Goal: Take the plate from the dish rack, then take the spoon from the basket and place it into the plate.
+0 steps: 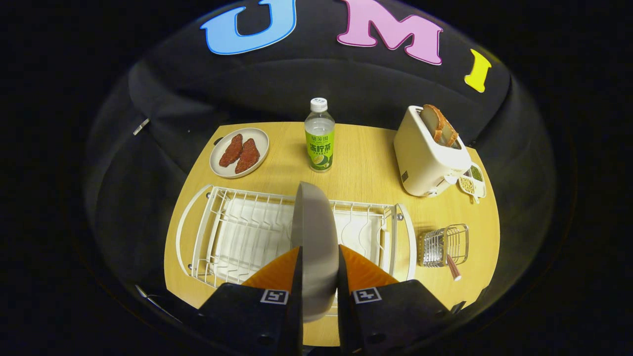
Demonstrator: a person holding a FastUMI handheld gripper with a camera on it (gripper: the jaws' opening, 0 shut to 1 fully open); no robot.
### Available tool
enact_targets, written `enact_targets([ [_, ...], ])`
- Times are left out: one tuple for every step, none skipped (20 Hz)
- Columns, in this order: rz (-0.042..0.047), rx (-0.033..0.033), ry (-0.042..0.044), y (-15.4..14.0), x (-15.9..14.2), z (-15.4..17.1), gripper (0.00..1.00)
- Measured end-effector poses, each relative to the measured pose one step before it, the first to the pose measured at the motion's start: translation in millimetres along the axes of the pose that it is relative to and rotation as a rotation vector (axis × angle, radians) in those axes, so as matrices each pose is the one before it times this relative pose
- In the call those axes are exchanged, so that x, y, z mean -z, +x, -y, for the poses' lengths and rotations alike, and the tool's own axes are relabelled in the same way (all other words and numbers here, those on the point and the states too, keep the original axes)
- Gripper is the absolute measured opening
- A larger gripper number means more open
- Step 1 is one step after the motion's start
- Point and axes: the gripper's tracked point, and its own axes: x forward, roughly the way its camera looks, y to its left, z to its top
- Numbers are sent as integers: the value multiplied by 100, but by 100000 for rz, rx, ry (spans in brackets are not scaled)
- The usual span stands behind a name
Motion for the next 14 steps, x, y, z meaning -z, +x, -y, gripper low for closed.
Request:
enact_targets([
  [-1470, 599, 34, -9, -71, 209, 32],
  [-430, -115, 431, -27, -273, 36, 32],
  [-954, -47, 639, -62, 68, 163, 32],
  [-710, 179, 612, 12, 153, 235, 32],
  [-640, 169, 480, -57, -33, 306, 32],
  [-551, -323, 190, -112, -8, 255, 32],
  [-900, -249, 286, -133, -22, 352, 32],
  [-879, -401, 833, -193, -98, 326, 32],
  [-965, -895, 763, -162, 73, 244, 30],
  [-1093, -933, -427, 5, 321, 204, 30],
  [-432, -764, -1196, -71, 144, 225, 28],
  [693, -1208, -1441, -199, 89, 191, 27],
  [949, -1782, -1237, -312, 72, -12, 24],
  [1316, -1425, -1273, -392, 19, 274, 24],
])
